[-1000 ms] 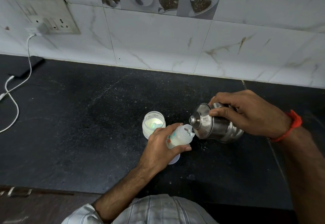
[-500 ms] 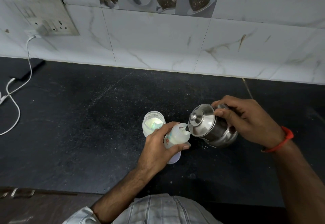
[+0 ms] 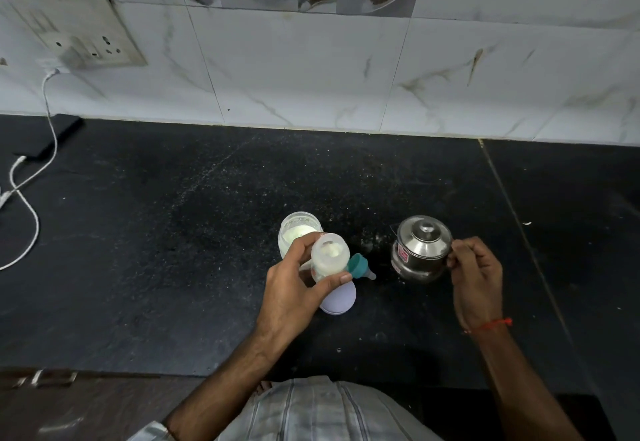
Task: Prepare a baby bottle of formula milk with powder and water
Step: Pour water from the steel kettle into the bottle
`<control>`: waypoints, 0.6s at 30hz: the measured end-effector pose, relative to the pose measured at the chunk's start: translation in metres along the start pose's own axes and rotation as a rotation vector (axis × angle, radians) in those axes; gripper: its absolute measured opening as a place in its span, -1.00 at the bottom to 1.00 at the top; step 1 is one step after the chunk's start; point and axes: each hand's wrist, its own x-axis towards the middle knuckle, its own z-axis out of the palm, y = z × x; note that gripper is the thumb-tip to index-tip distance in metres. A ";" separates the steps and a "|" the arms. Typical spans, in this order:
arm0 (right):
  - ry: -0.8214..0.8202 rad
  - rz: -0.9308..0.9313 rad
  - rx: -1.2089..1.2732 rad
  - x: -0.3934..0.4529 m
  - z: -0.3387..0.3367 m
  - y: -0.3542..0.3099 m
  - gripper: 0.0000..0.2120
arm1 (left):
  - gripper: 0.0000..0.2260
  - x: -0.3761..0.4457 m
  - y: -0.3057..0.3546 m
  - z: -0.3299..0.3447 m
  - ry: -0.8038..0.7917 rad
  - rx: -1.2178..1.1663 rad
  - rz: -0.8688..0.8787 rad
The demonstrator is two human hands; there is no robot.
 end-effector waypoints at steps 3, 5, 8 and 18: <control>0.111 0.021 0.022 0.001 -0.008 0.027 -0.65 | -0.43 -0.004 0.001 -0.007 0.030 -0.013 -0.016; 0.166 0.050 0.034 0.001 -0.012 0.040 -0.64 | -0.43 -0.006 -0.001 -0.011 0.041 -0.027 -0.023; 0.215 0.062 0.036 -0.001 -0.014 0.052 -0.61 | -0.39 -0.009 -0.002 -0.019 0.053 -0.053 -0.021; 0.498 -0.155 -0.328 -0.023 -0.018 0.043 -0.77 | -0.37 -0.014 -0.003 -0.033 0.071 -0.066 -0.007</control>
